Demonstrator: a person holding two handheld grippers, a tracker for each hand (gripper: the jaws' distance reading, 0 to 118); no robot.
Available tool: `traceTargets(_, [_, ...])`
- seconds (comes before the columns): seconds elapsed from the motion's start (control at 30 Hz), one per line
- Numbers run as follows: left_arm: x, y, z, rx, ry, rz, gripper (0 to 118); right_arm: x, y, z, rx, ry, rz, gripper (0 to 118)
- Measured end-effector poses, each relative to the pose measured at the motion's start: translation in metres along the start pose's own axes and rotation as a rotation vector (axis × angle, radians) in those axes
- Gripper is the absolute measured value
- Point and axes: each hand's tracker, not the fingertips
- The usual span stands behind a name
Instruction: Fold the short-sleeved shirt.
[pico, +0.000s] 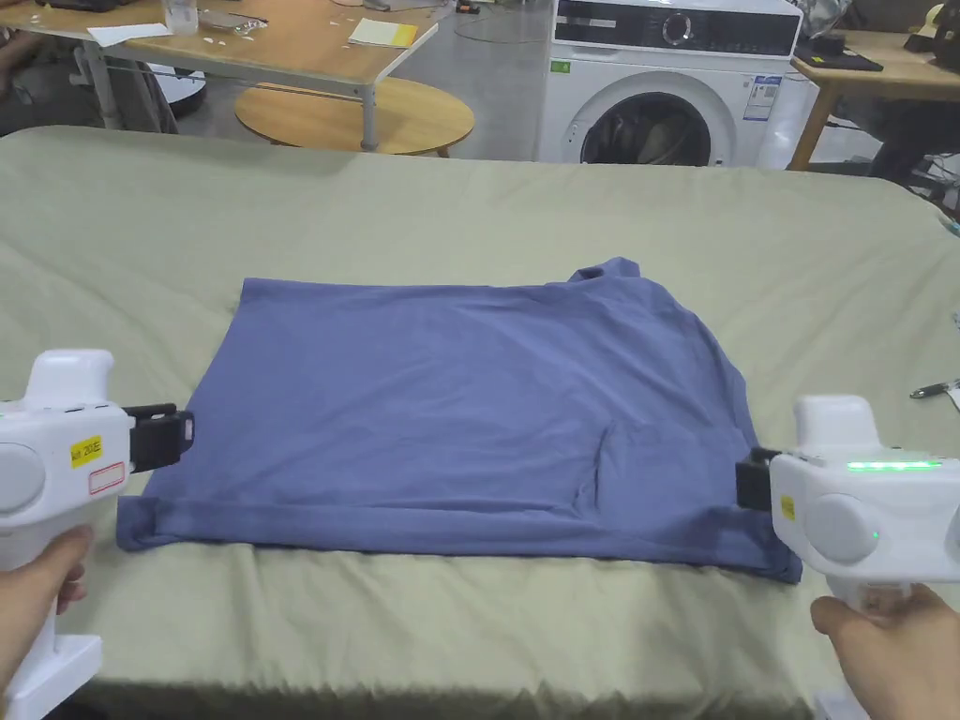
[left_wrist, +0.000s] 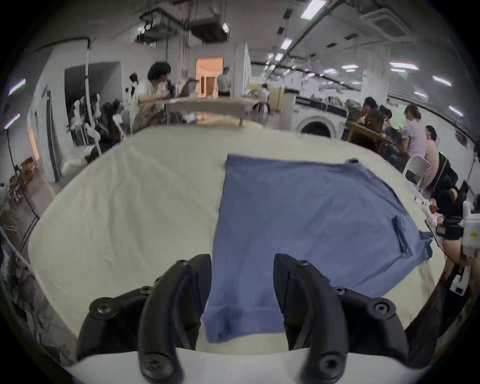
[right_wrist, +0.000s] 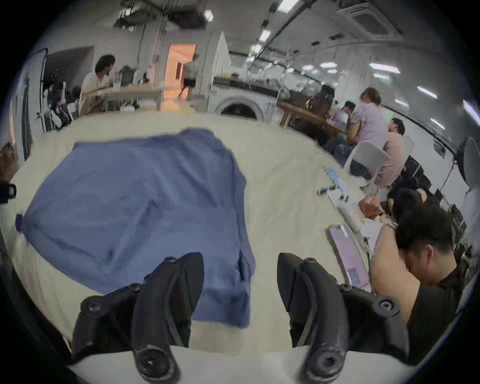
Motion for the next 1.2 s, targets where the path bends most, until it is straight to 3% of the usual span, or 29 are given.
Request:
traceTargets(0.1, [0.018, -0.002, 0.008, 0.117, 0.006, -0.031, 47, -0.012, 0.002, 0.011, 0.141, 0.067, -0.055, 58])
traceTargets(0.13, [0.022, -0.003, 0.01, 0.149, 0.016, -0.036, 42, -0.017, 0.001, 0.014, 0.176, 0.065, -0.056, 52])
traceTargets(0.17, [0.028, -0.003, 0.013, 0.185, 0.025, -0.042, 33, -0.023, 0.001, 0.018, 0.225, 0.067, -0.056, 39])
traceTargets(0.2, [0.033, -0.004, 0.016, 0.213, 0.041, -0.048, 18, -0.029, 0.001, 0.018, 0.25, 0.061, -0.051, 19])
traceTargets(0.27, [0.04, -0.005, 0.017, 0.231, 0.054, -0.062, 0, -0.037, 0.0, 0.022, 0.284, 0.073, -0.062, 4])
traceTargets(0.3, [0.041, -0.005, 0.018, 0.224, 0.057, -0.054, 0, -0.039, -0.001, 0.024, 0.296, 0.089, -0.066, 0])
traceTargets(0.73, [-0.016, -0.005, 0.009, -0.155, 0.006, 0.103, 0, -0.058, -0.009, 0.013, 0.198, 0.148, -0.043, 0])
traceTargets(0.77, [-0.02, -0.004, 0.006, -0.199, 0.013, 0.112, 1, -0.058, -0.009, 0.012, 0.191, 0.149, -0.041, 0])
traceTargets(0.8, [-0.028, -0.002, 0.002, -0.248, 0.01, 0.116, 24, -0.058, -0.01, 0.011, 0.183, 0.149, -0.039, 0])
traceTargets(0.83, [-0.035, -0.001, 0.0, -0.255, -0.002, 0.125, 38, -0.058, -0.011, 0.011, 0.177, 0.148, -0.035, 0])
traceTargets(0.87, [-0.04, 0.0, -0.002, -0.284, -0.009, 0.139, 43, -0.057, -0.011, 0.01, 0.172, 0.146, -0.031, 0])
traceTargets(1.2, [-0.058, -0.026, -0.05, -0.507, 0.034, 0.199, 50, -0.047, -0.015, 0.003, 0.116, 0.136, -0.021, 0])
